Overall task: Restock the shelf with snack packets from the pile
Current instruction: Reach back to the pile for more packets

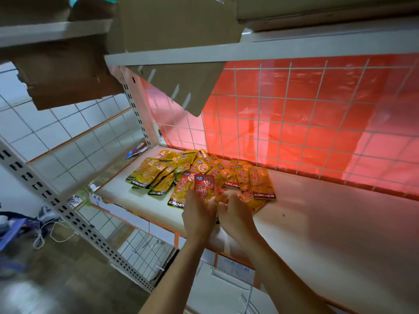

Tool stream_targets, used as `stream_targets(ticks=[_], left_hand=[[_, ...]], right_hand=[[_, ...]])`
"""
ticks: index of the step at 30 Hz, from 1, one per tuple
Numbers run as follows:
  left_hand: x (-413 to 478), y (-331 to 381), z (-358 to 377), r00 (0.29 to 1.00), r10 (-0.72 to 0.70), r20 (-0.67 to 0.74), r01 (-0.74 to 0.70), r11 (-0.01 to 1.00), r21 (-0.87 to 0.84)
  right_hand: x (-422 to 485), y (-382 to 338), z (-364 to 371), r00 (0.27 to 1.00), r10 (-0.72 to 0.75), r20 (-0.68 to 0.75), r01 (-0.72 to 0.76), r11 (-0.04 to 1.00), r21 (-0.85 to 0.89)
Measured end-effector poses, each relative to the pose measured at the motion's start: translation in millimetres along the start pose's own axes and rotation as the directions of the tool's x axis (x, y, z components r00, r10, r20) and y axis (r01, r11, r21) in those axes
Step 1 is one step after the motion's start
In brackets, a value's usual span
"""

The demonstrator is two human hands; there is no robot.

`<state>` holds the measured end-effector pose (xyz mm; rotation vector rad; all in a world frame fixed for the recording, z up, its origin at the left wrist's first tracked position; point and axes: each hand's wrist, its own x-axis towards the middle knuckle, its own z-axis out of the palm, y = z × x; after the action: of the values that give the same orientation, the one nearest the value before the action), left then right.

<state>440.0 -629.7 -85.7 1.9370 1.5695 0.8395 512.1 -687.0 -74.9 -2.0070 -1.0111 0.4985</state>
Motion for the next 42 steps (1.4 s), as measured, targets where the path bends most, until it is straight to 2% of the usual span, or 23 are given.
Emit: stream_targets(ticks=[2,5,8,10,13,15,20,21,24,26,30,36,40,42], left_hand=[[-7.3,9.6,4.9,0.997,0.031,-0.069,-0.038,0.993,-0.109],[-21.5,29.3,14.2,0.987,0.055,-0.148,-0.094,0.960,-0.265],[-37.1,53.4,28.8,0.990,0.037,-0.134,-0.090,0.904,-0.419],[-49.1,68.3,42.9,0.991,0.077,-0.112,-0.122,0.859,-0.496],[-69.4,91.8,66.5,0.991,0.130,-0.028,-0.121,0.798,-0.590],[-86.7,107.5,82.4,0.982,0.173,0.080,-0.083,0.764,-0.640],[-151.0,151.4,114.8,0.901,0.293,0.320,0.005,0.729,-0.684],[-165.0,160.5,120.8,0.880,0.318,0.352,0.011,0.728,-0.686],[-210.3,190.3,136.7,0.817,0.387,0.428,-0.004,0.746,-0.666],[-245.2,208.0,147.6,0.770,0.417,0.483,0.005,0.753,-0.658],[-315.1,242.8,165.2,0.678,0.447,0.583,0.087,0.739,-0.668],[-416.7,290.7,196.6,0.617,0.451,0.644,0.197,0.704,-0.682],[-479.3,318.3,210.1,0.516,0.525,0.677,0.179,0.707,-0.685],[-505.9,331.8,216.1,0.471,0.585,0.660,0.099,0.708,-0.699]], right_hand=[[-1.6,2.6,-10.5,0.998,0.007,-0.063,-0.004,0.999,0.038],[-3.2,7.9,-32.0,0.973,0.116,-0.198,-0.070,0.971,0.228],[-5.2,21.5,-59.1,0.927,0.245,-0.284,-0.119,0.910,0.397],[-8.4,35.0,-79.1,0.904,0.313,-0.293,-0.143,0.865,0.482],[-20.3,58.0,-112.6,0.873,0.355,-0.334,-0.082,0.782,0.618],[-32.6,74.7,-136.4,0.837,0.348,-0.421,-0.005,0.776,0.631],[-72.5,118.9,-196.8,0.752,0.437,-0.493,0.068,0.692,0.719],[-82.2,128.1,-210.3,0.730,0.445,-0.518,0.081,0.697,0.712],[-117.1,159.1,-254.7,0.667,0.377,-0.642,0.076,0.823,0.563],[-144.2,179.4,-284.1,0.633,0.384,-0.672,0.037,0.852,0.522],[-200.5,215.1,-337.6,0.584,0.417,-0.697,0.031,0.846,0.532],[-287.4,269.6,-411.2,0.533,0.442,-0.721,0.010,0.849,0.528],[-339.9,297.2,-454.7,0.508,0.449,-0.736,0.027,0.845,0.534],[-359.5,318.0,-474.6,0.444,0.499,-0.744,0.000,0.831,0.557]])
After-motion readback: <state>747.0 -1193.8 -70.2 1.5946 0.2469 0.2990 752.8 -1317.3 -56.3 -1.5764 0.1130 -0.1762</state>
